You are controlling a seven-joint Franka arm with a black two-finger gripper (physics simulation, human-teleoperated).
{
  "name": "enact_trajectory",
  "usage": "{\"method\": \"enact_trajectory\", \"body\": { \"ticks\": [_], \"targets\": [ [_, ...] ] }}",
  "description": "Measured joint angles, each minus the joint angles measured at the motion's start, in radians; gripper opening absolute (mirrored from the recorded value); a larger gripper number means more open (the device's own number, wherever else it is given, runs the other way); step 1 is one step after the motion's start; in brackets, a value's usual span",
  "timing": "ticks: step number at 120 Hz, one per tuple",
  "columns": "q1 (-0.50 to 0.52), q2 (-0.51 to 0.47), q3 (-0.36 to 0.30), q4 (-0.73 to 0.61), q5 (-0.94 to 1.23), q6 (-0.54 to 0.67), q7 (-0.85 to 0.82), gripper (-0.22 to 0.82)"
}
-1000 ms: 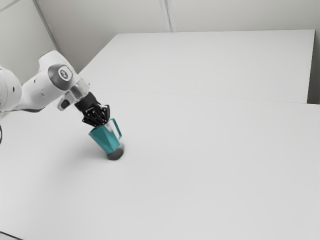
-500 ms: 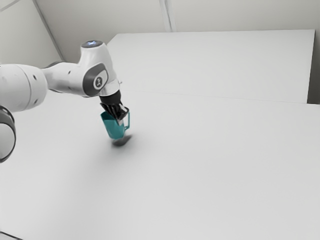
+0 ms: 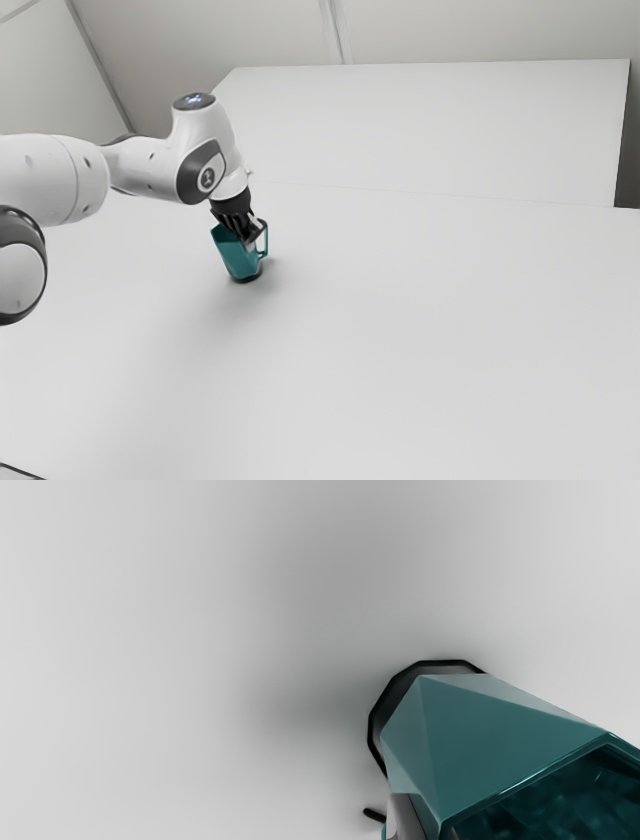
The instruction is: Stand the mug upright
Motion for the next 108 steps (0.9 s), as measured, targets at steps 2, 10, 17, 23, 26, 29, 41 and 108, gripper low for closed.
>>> {"method": "enact_trajectory", "body": {
  "ticks": [2, 10, 17, 23, 26, 29, 41, 108],
  "targets": [
    [0.0, 0.002, 0.0, 0.0, 0.0, 0.001, 0.0, -0.18],
    [0.001, 0.01, 0.0, 0.001, 0.0, 0.004, 0.0, -0.18],
    [0.001, 0.012, 0.0, 0.002, 0.001, 0.006, 0.0, -0.1],
    [0.002, 0.012, 0.0, 0.005, 0.002, 0.007, 0.0, 0.02],
    [0.002, 0.01, 0.0, 0.006, 0.002, 0.007, 0.0, 0.07],
    [0.002, 0.007, 0.0, 0.008, 0.003, 0.007, 0.0, 0.13],
    [0.002, -0.01, 0.0, 0.016, 0.003, 0.002, 0.0, 0.31],
    [-0.019, -0.285, -0.008, 0.16, -0.003, -0.37, 0.0, 0.58]
  ]
}}
